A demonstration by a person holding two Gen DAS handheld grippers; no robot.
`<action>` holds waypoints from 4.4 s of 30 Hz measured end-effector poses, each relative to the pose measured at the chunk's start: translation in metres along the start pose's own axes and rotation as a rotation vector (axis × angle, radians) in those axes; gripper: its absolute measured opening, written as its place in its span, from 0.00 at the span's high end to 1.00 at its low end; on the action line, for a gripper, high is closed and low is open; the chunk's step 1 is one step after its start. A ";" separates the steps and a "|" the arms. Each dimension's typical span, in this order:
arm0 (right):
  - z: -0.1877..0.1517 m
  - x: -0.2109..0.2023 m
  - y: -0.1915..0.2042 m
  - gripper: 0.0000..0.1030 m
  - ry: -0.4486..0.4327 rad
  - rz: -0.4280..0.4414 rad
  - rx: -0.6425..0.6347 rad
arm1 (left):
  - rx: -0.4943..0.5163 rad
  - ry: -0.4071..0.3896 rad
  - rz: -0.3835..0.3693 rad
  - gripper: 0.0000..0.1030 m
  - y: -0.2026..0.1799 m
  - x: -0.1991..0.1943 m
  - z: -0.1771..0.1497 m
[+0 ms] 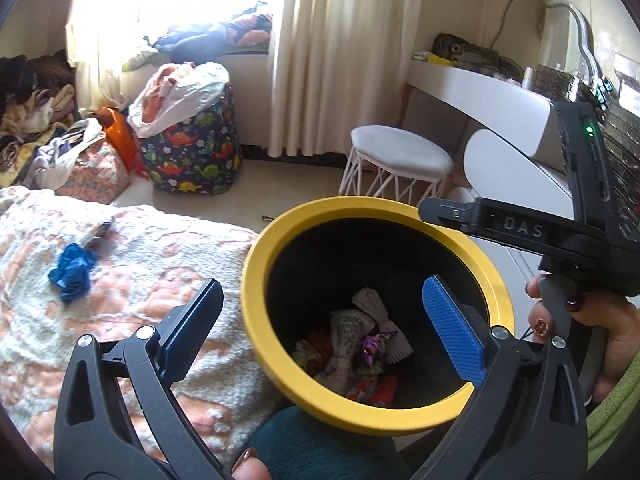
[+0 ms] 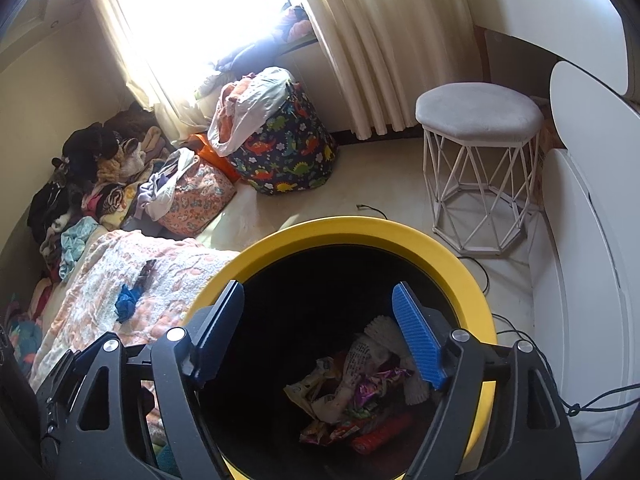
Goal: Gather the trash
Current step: 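Open both tools to drop the wrappers into the bin, then move both open tools back over the blue bag on the bed, then grasp the blue plastic bag with the left tool while the right tool grasps the chocolate bar, then carry the blue bag and chocolate bar with both tools over the bin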
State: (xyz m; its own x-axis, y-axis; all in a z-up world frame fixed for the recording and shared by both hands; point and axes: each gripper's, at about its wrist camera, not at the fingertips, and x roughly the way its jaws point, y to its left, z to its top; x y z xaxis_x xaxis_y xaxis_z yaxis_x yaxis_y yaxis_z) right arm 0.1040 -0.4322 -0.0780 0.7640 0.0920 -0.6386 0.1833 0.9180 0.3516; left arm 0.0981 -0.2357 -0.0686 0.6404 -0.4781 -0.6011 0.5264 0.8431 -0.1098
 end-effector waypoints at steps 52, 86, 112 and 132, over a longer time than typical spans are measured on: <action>-0.004 0.008 0.156 0.17 0.025 0.211 -0.236 | -0.316 -0.163 0.282 0.11 0.163 -0.077 -0.004; 0.020 0.172 0.244 0.20 0.207 0.195 -0.229 | -0.497 -0.002 0.227 0.41 0.239 0.005 -0.024; 0.007 0.239 0.269 0.87 0.302 0.231 -0.234 | -0.543 0.032 0.166 0.65 0.252 0.026 -0.034; 0.007 0.167 0.236 0.99 0.202 0.250 -0.249 | -0.527 -0.029 0.136 0.88 0.241 -0.016 -0.027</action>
State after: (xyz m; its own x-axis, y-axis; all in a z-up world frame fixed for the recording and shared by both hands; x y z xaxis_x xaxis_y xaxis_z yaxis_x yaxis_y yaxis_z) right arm 0.2791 -0.2030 -0.0972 0.6244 0.3754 -0.6849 -0.1675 0.9209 0.3521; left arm 0.1996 -0.0176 -0.1065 0.7023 -0.3559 -0.6165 0.0907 0.9037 -0.4185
